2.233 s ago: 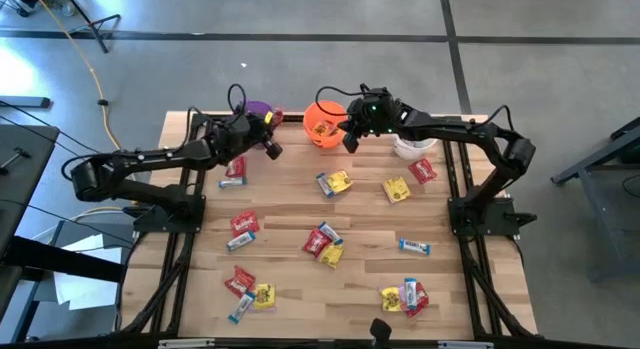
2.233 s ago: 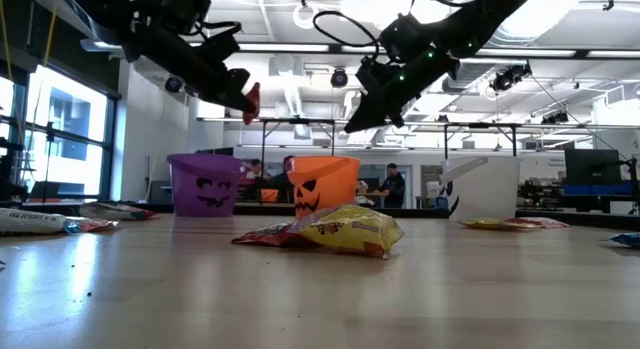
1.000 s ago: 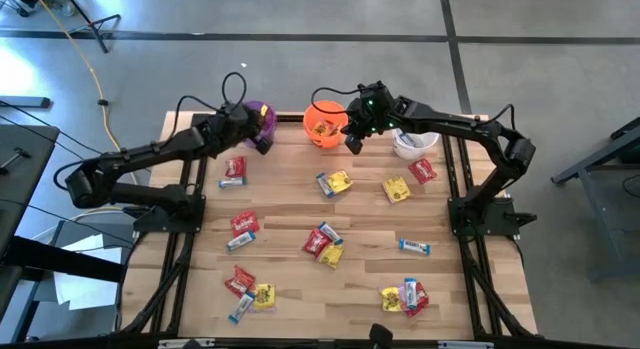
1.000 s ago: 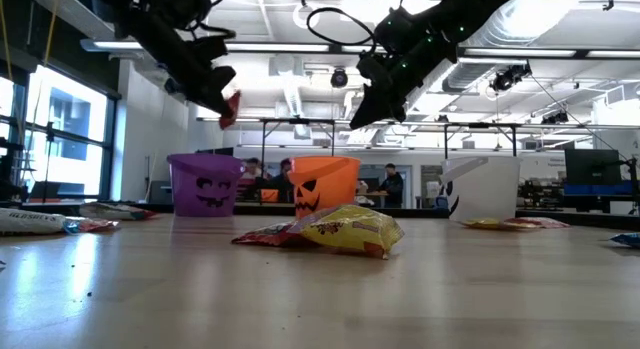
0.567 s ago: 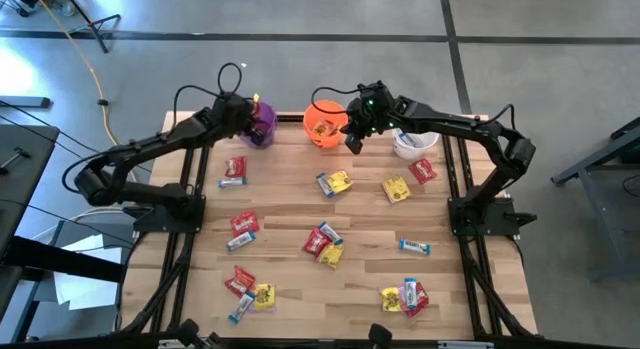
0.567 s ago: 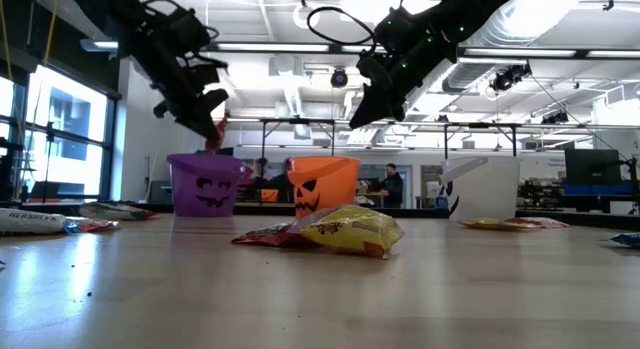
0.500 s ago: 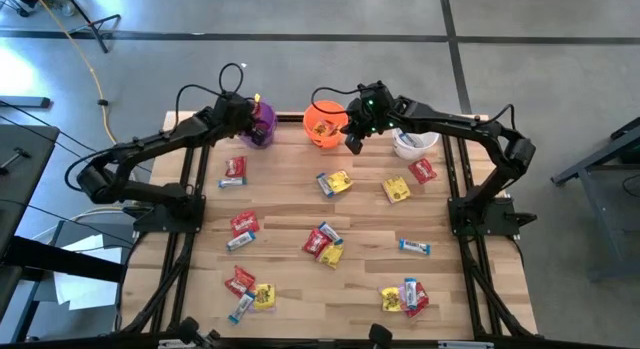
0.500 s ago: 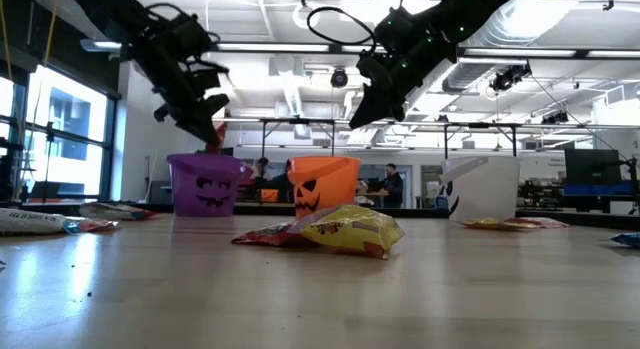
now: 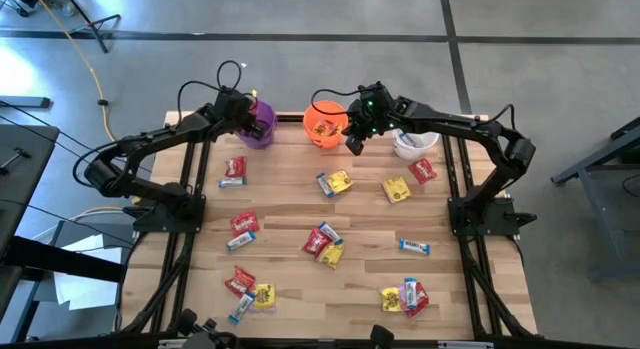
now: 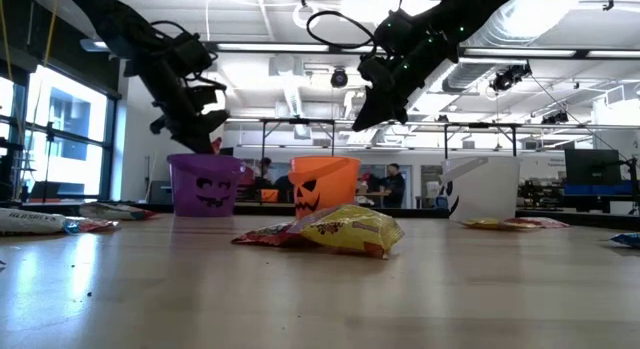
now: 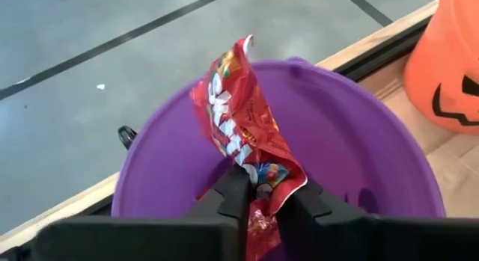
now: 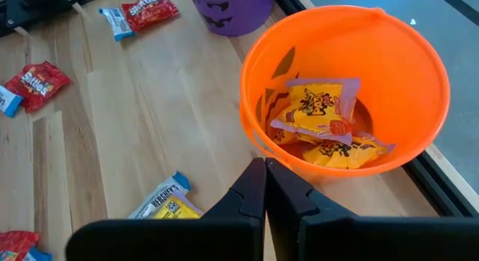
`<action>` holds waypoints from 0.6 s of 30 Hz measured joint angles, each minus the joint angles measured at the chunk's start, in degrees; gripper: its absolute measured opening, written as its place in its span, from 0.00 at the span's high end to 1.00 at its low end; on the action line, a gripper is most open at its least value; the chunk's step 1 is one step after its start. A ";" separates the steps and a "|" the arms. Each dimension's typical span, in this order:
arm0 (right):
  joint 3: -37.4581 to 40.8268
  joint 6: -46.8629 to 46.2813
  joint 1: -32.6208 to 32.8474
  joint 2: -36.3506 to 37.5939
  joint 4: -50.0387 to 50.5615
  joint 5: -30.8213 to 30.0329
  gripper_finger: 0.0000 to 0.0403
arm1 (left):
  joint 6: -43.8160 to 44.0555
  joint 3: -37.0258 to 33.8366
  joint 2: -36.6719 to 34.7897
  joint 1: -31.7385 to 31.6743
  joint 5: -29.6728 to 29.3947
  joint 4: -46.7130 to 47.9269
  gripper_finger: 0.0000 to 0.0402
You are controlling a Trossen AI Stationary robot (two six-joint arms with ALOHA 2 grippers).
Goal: Sort candy
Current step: Put the red candy into the violet bucket, then put the white chocolate bar into the white bucket
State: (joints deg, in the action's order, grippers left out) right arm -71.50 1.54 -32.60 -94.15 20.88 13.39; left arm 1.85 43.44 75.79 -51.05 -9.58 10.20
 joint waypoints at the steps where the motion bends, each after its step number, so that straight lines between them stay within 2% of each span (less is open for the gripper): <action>1: 0.00 0.00 0.00 0.00 0.00 0.00 1.00 | -0.30 0.00 0.00 0.00 0.00 -0.12 0.87; 9: 0.00 0.00 0.00 0.00 0.18 0.00 1.00 | -1.49 0.00 0.00 0.00 -0.17 -0.44 0.79; 15: -0.01 1.93 0.25 0.00 0.53 0.04 1.00 | -4.49 0.00 -0.02 0.82 -0.18 -0.19 0.79; 18: -0.02 4.59 0.99 0.51 3.21 -0.02 1.00 | -6.84 -0.02 -0.02 3.25 -0.96 -0.18 0.82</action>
State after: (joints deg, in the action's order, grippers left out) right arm -71.53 6.13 -31.61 -93.64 24.09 13.37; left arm -4.99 43.42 75.77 -47.80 -10.54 10.02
